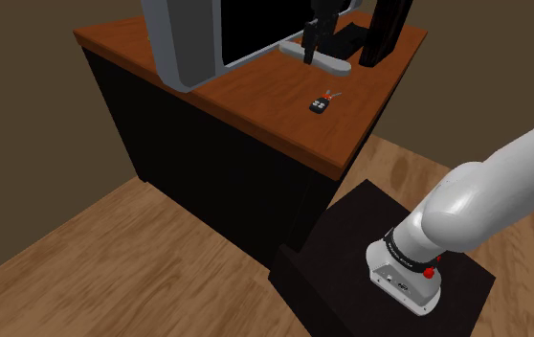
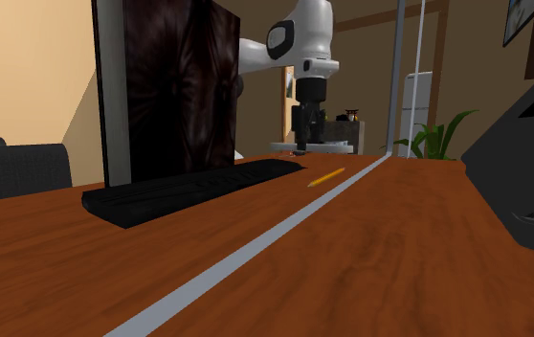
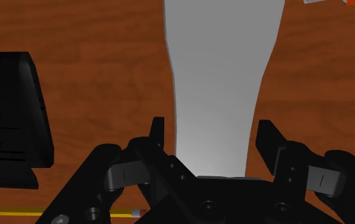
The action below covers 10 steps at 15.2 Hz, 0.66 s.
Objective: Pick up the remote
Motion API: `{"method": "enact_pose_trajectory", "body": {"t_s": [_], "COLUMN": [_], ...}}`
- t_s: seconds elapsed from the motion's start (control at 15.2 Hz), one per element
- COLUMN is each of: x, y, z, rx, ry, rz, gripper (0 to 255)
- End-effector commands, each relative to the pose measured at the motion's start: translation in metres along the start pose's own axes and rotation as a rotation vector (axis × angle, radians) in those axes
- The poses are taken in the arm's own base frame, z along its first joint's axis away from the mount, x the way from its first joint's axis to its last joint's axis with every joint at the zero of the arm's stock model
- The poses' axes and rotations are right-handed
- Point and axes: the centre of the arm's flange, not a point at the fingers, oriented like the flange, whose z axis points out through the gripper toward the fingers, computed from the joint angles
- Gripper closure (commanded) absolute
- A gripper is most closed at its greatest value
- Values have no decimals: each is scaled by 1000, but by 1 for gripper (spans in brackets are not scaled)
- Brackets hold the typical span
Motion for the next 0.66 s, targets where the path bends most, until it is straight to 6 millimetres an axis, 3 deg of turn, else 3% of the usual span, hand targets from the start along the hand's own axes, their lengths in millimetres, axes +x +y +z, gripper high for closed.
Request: {"method": "enact_pose_trajectory", "body": {"t_s": [0.0, 0.46, 0.59], "x": [-1, -1, -1], "y": [0, 1, 1], "z": [-11, -48, -49], "rx": [0, 0, 0], "ry": [0, 0, 0], "rz": [0, 0, 0], "gripper": [255, 255, 255]}}
